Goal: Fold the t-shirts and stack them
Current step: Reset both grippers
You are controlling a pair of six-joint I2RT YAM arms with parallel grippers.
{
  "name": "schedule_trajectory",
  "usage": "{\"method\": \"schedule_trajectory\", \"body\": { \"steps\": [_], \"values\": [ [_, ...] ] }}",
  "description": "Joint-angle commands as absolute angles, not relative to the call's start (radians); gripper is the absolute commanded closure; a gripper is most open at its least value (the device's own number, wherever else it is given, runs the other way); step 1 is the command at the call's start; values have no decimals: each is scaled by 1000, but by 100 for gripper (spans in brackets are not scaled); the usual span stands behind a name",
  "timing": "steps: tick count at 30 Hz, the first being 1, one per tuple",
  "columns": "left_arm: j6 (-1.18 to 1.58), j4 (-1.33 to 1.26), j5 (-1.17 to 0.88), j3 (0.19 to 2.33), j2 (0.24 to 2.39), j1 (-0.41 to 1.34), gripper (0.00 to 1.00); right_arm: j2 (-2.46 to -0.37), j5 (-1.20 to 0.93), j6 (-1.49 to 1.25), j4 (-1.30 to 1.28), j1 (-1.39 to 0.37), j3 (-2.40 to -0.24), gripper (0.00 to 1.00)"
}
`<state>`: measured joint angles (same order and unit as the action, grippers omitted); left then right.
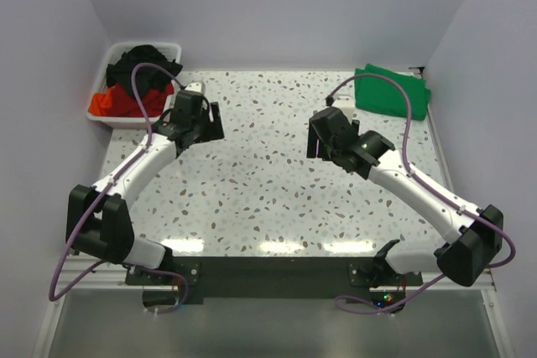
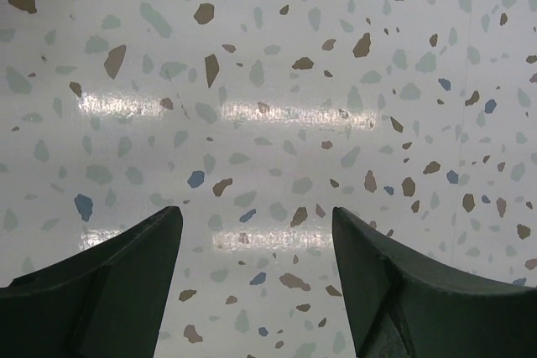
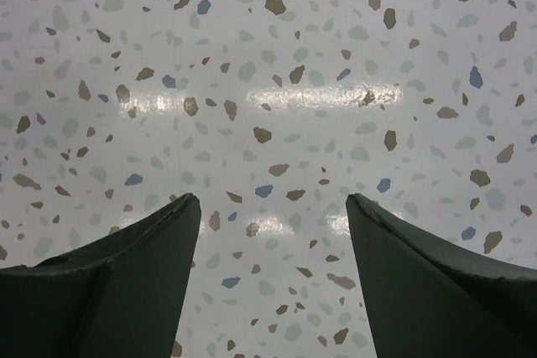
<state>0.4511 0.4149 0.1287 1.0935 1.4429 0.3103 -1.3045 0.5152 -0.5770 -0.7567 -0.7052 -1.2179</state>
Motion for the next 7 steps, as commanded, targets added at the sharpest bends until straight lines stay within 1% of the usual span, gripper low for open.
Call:
{"method": "schedule_trajectory", "body": {
  "steps": [1, 7],
  "values": [
    [446, 399, 150, 1106, 1407, 316, 23, -1282, 568, -597, -767, -712, -1239, 26],
    [448, 402, 153, 1104, 1399, 319, 23, -1278, 572, -588, -766, -713, -1241, 27]
  ]
}}
